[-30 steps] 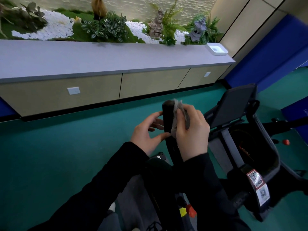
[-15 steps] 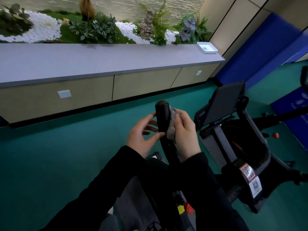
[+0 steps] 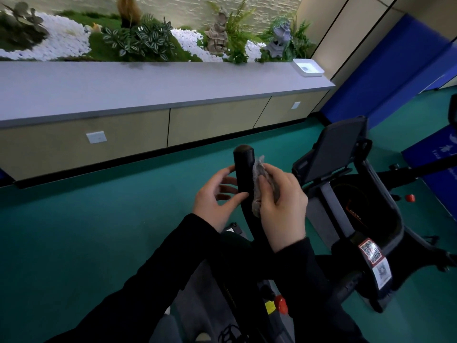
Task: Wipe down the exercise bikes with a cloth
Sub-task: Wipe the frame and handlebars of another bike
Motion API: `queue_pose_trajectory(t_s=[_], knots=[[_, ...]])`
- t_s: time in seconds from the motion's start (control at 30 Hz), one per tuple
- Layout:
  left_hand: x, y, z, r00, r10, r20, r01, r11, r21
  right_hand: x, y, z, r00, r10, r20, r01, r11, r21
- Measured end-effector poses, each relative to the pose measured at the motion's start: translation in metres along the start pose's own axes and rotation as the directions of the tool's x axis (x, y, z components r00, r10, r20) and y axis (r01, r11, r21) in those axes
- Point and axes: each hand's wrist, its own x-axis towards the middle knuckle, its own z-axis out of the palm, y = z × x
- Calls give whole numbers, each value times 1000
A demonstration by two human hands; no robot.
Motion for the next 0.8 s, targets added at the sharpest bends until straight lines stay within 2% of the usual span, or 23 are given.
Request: queue_pose_trajectory(t_s=[0.07,0.17,0.23,0.3,0.4,0.5,0.67,0.73,0.8], knots=[[-1,-1,2,999,-14,-34,14,1000,4,0,-3,-6,992,-109,-67,109,994,2],[-2,-2,6,992,-93,-81,88,995,-55,17,-6,-19,947,-311,-80,315,948,43],[-4,-4,7,980,-166,-107,153,981,-121,39,-7,-25,876,-482,-17,482,874,63],[-7,-6,9,970,-210,-123,191,970,-150,61,-10,-25,775,-620,121,613,785,89],[-11,-9,15,960,-223,-171,185,960,-211,85,-13,-22,538,-738,407,758,635,149],[-13,-12,24,947,-247,-205,175,934,-313,108,-21,-21,276,-762,585,851,477,220],[-15,-15,40,917,-287,-277,116,856,-503,119,-35,-10,-174,-619,766,904,208,374],[-16,-20,47,890,-333,-311,112,821,-560,117,-38,-7,-289,-561,776,893,134,430],[-17,-21,52,875,-357,-326,89,781,-618,121,-44,-7,-330,-528,783,883,120,453]])
